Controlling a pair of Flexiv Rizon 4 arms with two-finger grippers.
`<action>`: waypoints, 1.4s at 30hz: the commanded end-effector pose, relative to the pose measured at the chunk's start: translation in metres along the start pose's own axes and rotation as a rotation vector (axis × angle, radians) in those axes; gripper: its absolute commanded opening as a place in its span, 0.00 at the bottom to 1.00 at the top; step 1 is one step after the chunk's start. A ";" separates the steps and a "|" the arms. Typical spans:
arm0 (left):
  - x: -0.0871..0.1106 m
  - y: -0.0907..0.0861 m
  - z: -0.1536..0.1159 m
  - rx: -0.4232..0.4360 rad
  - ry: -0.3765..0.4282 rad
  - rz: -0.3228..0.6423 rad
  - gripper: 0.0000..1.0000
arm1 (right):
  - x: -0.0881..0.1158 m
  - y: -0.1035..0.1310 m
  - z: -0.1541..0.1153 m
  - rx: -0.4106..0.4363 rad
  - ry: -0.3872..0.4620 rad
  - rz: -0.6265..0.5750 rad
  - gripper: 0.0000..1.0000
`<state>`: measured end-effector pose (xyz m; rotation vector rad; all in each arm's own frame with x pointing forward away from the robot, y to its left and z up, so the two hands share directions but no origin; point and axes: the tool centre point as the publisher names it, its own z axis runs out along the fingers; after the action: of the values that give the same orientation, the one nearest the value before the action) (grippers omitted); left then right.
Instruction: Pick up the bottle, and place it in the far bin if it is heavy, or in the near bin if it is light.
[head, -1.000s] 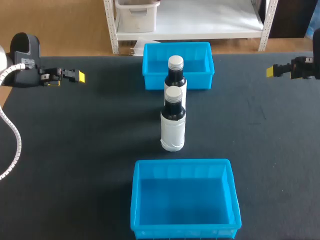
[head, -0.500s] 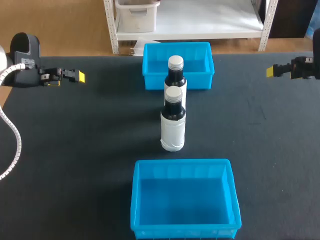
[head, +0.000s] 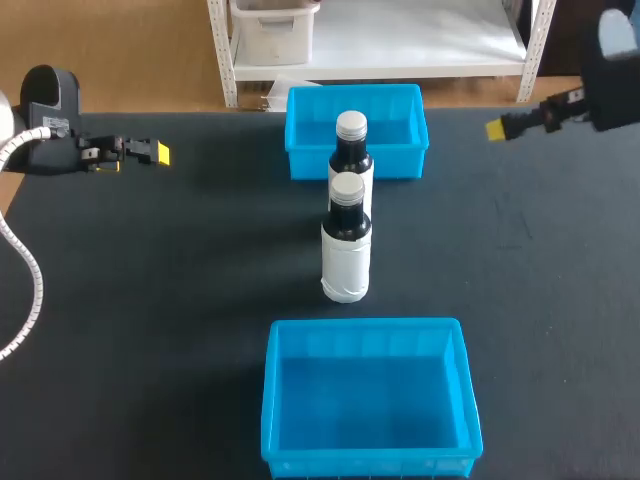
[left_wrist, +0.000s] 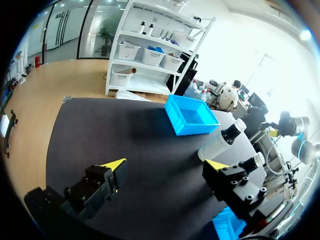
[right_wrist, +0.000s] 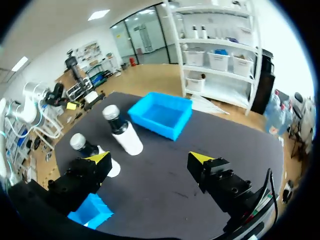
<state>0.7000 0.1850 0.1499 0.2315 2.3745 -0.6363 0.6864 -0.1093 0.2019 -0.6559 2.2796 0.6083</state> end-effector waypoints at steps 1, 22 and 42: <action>0.000 0.000 0.000 0.000 0.000 0.000 1.00 | -0.002 0.008 -0.013 -0.575 0.151 -0.646 1.00; 0.000 0.000 0.000 0.000 0.000 0.000 1.00 | 0.000 0.008 -0.008 -0.585 0.123 -0.714 1.00; 0.000 0.000 0.000 0.000 0.000 0.000 1.00 | 0.018 0.089 0.066 -0.574 0.041 -0.775 1.00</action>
<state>0.7000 0.1850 0.1499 0.2316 2.3745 -0.6363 0.6483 -0.0216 0.1760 -1.7079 1.6594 0.8272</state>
